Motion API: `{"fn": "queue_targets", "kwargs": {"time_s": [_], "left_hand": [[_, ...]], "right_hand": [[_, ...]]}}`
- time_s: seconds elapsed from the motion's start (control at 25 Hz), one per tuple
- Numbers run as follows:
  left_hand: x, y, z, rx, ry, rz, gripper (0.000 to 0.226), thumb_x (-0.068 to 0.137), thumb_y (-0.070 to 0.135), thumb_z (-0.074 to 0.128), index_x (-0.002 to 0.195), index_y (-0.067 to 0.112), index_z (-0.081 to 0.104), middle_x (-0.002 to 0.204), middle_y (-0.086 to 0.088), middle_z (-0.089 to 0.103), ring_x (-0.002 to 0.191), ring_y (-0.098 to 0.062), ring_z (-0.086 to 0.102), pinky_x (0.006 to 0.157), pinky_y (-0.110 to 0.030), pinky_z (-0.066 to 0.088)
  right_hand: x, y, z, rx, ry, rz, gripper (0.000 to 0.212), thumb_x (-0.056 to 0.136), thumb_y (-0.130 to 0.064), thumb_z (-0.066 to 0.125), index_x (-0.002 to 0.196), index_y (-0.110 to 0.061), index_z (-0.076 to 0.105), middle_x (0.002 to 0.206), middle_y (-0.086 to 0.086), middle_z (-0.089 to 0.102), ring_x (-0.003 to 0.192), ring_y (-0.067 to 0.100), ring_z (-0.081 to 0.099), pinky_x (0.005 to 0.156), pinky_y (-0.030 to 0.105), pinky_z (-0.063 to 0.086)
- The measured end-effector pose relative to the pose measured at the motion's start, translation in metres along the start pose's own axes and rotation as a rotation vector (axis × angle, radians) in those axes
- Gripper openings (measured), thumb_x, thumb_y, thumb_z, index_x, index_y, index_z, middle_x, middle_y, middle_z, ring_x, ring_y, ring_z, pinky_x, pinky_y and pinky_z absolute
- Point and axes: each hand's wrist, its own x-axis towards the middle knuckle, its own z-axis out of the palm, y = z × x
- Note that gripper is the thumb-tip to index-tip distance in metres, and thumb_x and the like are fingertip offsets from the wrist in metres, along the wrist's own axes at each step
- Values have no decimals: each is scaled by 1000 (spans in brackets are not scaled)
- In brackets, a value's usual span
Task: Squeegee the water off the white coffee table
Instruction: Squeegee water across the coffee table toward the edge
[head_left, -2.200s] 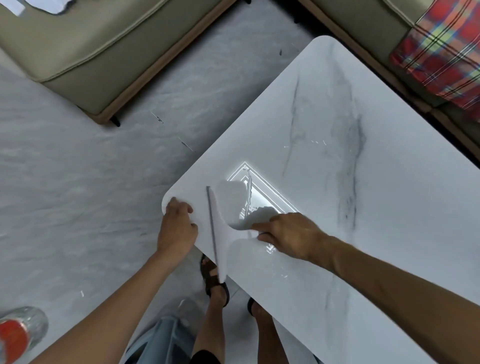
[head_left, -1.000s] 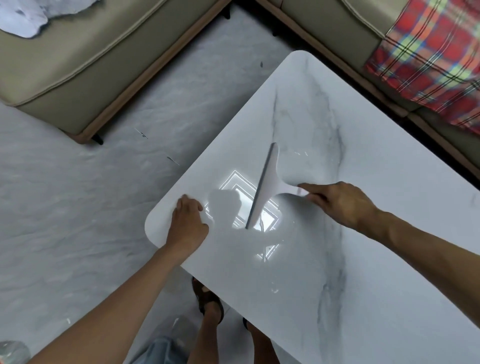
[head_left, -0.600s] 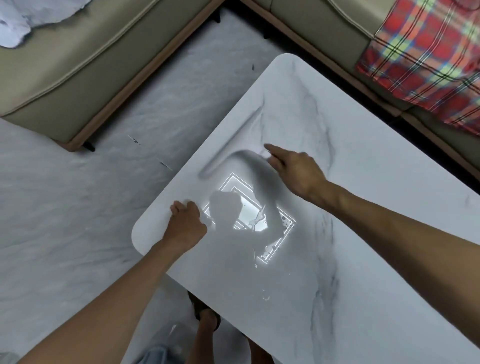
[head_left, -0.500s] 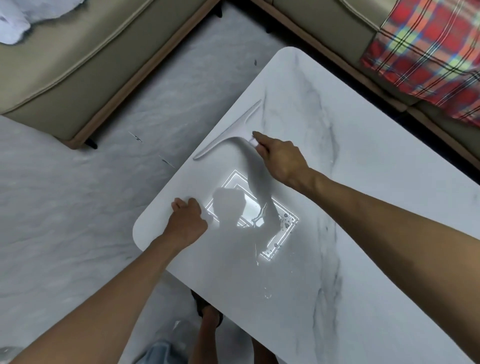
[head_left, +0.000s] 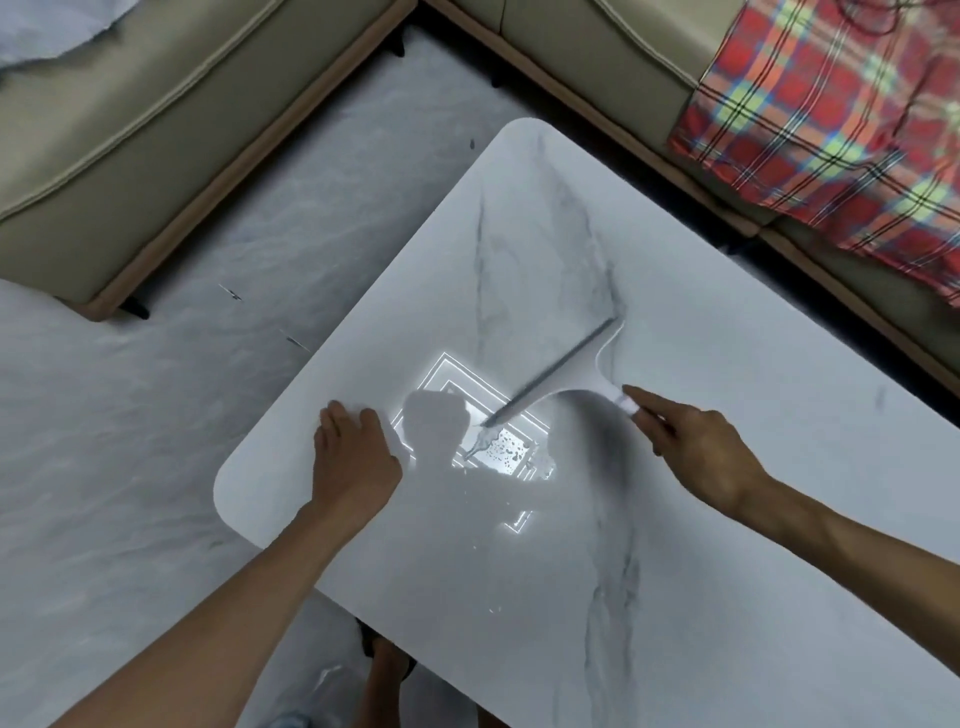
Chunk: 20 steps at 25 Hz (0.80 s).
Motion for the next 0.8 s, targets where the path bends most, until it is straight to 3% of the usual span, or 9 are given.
{"fn": "queue_targets", "kwargs": {"time_s": [0.08, 0.2, 0.32, 0.48, 0.56, 0.64, 0.72, 0.8], "left_hand": [[6, 29, 5, -26, 4, 107, 32, 83, 9, 49, 114, 2, 46, 148, -33, 21, 141, -43, 19, 117, -46, 24], [20, 68, 8, -64, -41, 202, 37, 82, 6, 51, 118, 2, 46, 154, -28, 15, 147, -37, 12, 119, -42, 20], [32, 89, 7, -39, -105, 190, 41, 79, 6, 51, 119, 0, 44, 147, -29, 24, 139, -42, 25, 112, -45, 31], [38, 99, -1, -30, -205, 130, 47, 82, 7, 46, 127, -3, 38, 150, -35, 18, 143, -42, 17, 113, -47, 29], [38, 103, -5, -51, -243, 118, 47, 84, 7, 45, 129, -3, 37, 153, -37, 10, 146, -42, 9, 116, -46, 25], [39, 106, -8, -61, -258, 105, 45, 85, 9, 46, 128, -3, 37, 153, -37, 7, 146, -43, 7, 117, -46, 23], [39, 109, -8, -61, -262, 92, 45, 85, 10, 46, 127, -2, 37, 152, -39, 6, 146, -45, 5, 117, -46, 23], [38, 111, -5, -43, -259, 90, 47, 84, 11, 47, 127, -2, 37, 150, -41, 6, 145, -48, 5, 118, -48, 22]], "right_hand": [[36, -8, -19, 184, 112, 6, 35, 100, -46, 37, 133, -40, 50, 74, -5, 65, 59, 11, 57, 61, 27, 44], [110, -28, -49, 347, 217, 131, 20, 99, -32, 34, 104, -22, 51, 89, 12, 60, 63, 29, 51, 42, 25, 37], [148, -28, -60, 459, 191, 267, 20, 97, -25, 27, 105, -23, 45, 96, 14, 52, 63, 27, 46, 47, 24, 34], [97, -13, -37, 371, 86, 237, 22, 100, -38, 27, 92, -29, 46, 85, 17, 49, 60, 30, 51, 44, 28, 39], [48, 2, -17, 207, 26, 170, 29, 102, -38, 29, 121, -28, 48, 82, 22, 56, 66, 35, 57, 55, 37, 49], [0, 14, -6, 98, -50, 121, 42, 103, -35, 30, 145, -27, 33, 84, 21, 65, 68, 37, 60, 68, 39, 52], [-16, 23, -14, 120, -74, 103, 40, 103, -37, 30, 142, -30, 34, 79, 16, 64, 60, 30, 52, 61, 35, 46], [9, 29, -37, 228, 10, 133, 33, 102, -37, 32, 130, -27, 47, 79, 18, 61, 57, 23, 48, 50, 31, 39]]}}
